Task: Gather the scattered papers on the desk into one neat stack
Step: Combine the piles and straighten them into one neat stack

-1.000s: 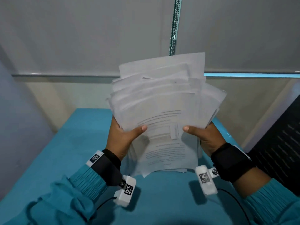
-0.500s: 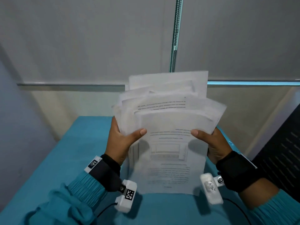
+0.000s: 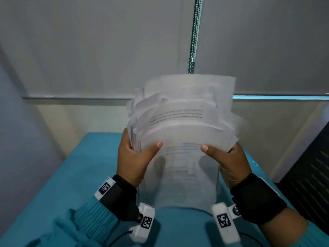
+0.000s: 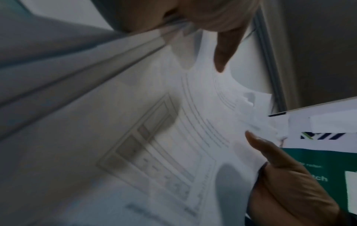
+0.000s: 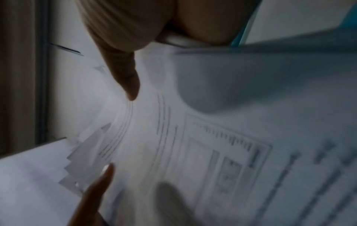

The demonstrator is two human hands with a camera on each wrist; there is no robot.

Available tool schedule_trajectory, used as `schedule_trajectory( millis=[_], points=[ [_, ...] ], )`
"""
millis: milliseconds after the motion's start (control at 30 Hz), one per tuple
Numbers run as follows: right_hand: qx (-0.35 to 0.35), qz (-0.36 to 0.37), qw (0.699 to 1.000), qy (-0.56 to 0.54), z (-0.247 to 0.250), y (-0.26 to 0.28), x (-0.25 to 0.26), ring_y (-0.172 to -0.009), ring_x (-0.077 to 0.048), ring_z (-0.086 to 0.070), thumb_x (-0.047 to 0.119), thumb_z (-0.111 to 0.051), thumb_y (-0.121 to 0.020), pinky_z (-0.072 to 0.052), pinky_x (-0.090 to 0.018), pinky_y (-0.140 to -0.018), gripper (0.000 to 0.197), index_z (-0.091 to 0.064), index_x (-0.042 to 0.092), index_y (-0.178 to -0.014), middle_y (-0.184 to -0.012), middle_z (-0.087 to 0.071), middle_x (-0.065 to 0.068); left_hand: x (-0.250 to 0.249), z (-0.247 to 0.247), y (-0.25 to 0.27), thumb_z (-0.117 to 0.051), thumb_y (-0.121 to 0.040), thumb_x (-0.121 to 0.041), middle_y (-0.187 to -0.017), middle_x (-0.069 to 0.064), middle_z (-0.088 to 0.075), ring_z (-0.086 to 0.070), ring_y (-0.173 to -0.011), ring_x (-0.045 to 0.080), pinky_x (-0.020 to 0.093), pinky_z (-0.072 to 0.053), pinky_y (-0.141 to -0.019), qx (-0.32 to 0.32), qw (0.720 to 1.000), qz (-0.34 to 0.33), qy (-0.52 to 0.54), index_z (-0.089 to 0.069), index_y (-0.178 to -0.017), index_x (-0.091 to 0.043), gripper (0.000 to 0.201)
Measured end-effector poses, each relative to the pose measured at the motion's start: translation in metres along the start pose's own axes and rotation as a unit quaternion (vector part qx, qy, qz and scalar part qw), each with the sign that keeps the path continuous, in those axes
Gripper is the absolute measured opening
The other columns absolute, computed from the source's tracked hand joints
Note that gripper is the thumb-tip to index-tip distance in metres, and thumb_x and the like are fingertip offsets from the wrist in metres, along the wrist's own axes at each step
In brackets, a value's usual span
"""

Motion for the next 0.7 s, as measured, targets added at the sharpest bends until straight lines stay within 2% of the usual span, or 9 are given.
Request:
schedule_trajectory(
  millis=[100, 167, 267, 333, 367, 467, 533, 600, 700],
  points=[
    [0.016, -0.057, 0.998, 0.020, 0.013, 0.002, -0.024, -0.104, -0.031, -0.066, 0.011, -0.083, -0.065, -0.052, -0.049, -0.090, 0.058, -0.061, 0.014, -0.118, -0.111, -0.071, -0.010, 0.024, 0.009, 0.015, -0.085, -0.058, -0.038, -0.114, -0.003, -0.070, -0.067, -0.105, 0.011, 0.030, -0.057, -0.086, 0.027, 0.998, 0.048, -0.036, -0.058, -0.121, -0.022, 0.071],
    [0.027, -0.089, 0.996, 0.009, 0.019, 0.004, -0.036, -0.107, -0.035, -0.065, 0.010, -0.081, -0.067, -0.049, -0.053, -0.094, 0.054, -0.063, 0.013, -0.117, -0.113, -0.070, -0.012, 0.045, 0.011, 0.028, -0.085, -0.055, -0.041, -0.108, -0.007, -0.073, -0.069, -0.100, 0.010, 0.031, -0.059, -0.083, 0.043, 0.994, 0.091, -0.047, -0.063, -0.114, -0.024, 0.065],
    [-0.002, -0.098, 0.995, -0.035, 0.022, 0.007, -0.042, -0.110, -0.040, -0.062, -0.001, -0.075, -0.067, -0.046, -0.053, -0.098, 0.050, -0.064, 0.004, -0.116, -0.113, -0.069, -0.018, 0.059, 0.006, 0.036, -0.089, -0.059, -0.025, -0.095, -0.008, -0.077, -0.072, -0.092, 0.015, 0.028, -0.059, -0.076, 0.034, 0.991, 0.125, -0.028, -0.071, -0.098, -0.021, 0.043],
    [-0.013, -0.084, 0.995, -0.045, 0.018, 0.005, -0.038, -0.109, -0.037, -0.063, -0.002, -0.073, -0.068, -0.045, -0.054, -0.100, 0.051, -0.063, 0.002, -0.118, -0.114, -0.069, -0.018, 0.054, 0.003, 0.034, -0.087, -0.063, -0.013, -0.085, -0.009, -0.077, -0.073, -0.084, 0.011, 0.020, -0.057, -0.068, 0.023, 0.993, 0.118, -0.012, -0.073, -0.088, -0.021, 0.030],
    [-0.012, -0.075, 0.996, -0.047, 0.015, 0.004, -0.032, -0.109, -0.037, -0.063, -0.002, -0.073, -0.068, -0.045, -0.054, -0.100, 0.051, -0.063, 0.003, -0.118, -0.115, -0.068, -0.018, 0.048, 0.002, 0.031, -0.087, -0.062, -0.015, -0.084, -0.009, -0.077, -0.073, -0.082, 0.009, 0.018, -0.056, -0.067, 0.020, 0.994, 0.105, -0.001, -0.073, -0.086, -0.020, 0.029],
    [0.014, -0.036, 0.999, -0.021, 0.006, -0.002, -0.007, -0.109, -0.035, -0.063, -0.002, -0.077, -0.067, -0.048, -0.052, -0.096, 0.050, -0.066, 0.012, -0.114, -0.114, -0.069, -0.016, 0.024, 0.003, 0.020, -0.091, -0.057, -0.028, -0.093, -0.003, -0.078, -0.074, -0.087, 0.013, 0.024, -0.058, -0.071, 0.030, 0.998, 0.057, -0.001, -0.073, -0.097, -0.015, 0.045],
    [0.032, -0.017, 0.999, -0.011, 0.003, -0.003, 0.004, -0.107, -0.034, -0.064, -0.001, -0.075, -0.067, -0.050, -0.050, -0.093, 0.047, -0.069, 0.021, -0.108, -0.111, -0.070, -0.014, 0.013, 0.006, 0.013, -0.092, -0.063, -0.021, -0.099, 0.000, -0.077, -0.073, -0.093, 0.016, 0.026, -0.058, -0.075, 0.033, 0.999, 0.037, 0.010, -0.070, -0.107, -0.010, 0.051],
    [0.042, -0.014, 0.999, -0.011, 0.004, -0.005, 0.009, -0.107, -0.037, -0.064, -0.002, -0.074, -0.068, -0.052, -0.050, -0.091, 0.049, -0.067, 0.020, -0.112, -0.111, -0.070, -0.014, 0.007, 0.006, 0.010, -0.089, -0.066, -0.022, -0.105, 0.003, -0.076, -0.072, -0.099, 0.020, 0.030, -0.058, -0.080, 0.045, 0.999, 0.021, 0.020, -0.067, -0.114, -0.012, 0.054],
    [0.043, -0.005, 0.999, -0.008, 0.007, -0.008, 0.013, -0.110, -0.039, -0.062, 0.000, -0.074, -0.070, -0.051, -0.050, -0.093, 0.053, -0.062, 0.013, -0.120, -0.116, -0.068, -0.017, 0.002, 0.000, 0.010, -0.083, -0.064, -0.026, -0.109, 0.005, -0.074, -0.070, -0.103, 0.023, 0.034, -0.058, -0.085, 0.070, 0.997, 0.010, 0.028, -0.067, -0.116, -0.017, 0.055]
  ],
)
Point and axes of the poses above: each hand's wrist, its own y-axis away from the middle knuckle, its own z-axis out of the back of the hand, x = y × z, the point moved 9 cm from there along -y, towards the middle knuckle
